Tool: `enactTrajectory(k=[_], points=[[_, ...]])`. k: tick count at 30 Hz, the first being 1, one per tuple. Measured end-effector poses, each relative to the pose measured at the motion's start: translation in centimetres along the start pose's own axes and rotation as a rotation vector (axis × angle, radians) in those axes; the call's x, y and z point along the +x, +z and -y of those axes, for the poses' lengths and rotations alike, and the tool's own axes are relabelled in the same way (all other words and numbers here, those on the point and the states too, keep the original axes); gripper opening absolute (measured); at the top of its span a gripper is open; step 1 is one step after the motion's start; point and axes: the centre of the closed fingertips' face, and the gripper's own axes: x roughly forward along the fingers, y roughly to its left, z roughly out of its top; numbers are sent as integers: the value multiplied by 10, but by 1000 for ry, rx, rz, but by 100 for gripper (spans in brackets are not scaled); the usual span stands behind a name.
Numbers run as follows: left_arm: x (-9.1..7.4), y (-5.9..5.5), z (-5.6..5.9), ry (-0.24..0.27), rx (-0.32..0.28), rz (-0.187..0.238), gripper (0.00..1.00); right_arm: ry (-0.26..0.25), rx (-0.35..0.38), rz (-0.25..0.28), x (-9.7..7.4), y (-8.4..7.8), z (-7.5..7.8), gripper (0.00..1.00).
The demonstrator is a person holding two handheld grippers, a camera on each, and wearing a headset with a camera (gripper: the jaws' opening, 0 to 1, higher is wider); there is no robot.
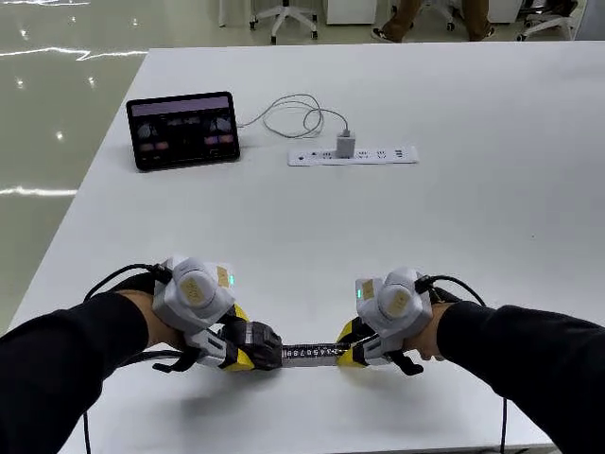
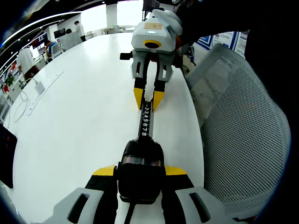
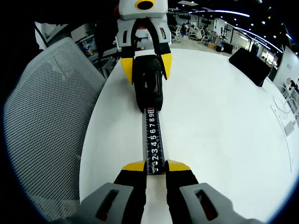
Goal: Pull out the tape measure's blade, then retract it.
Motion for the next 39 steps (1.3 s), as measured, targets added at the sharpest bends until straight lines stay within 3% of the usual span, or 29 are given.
enactTrajectory(k=[39], points=[[0, 0, 0, 2, -4, 19, 32, -24, 40, -25, -24, -31, 6, 10]])
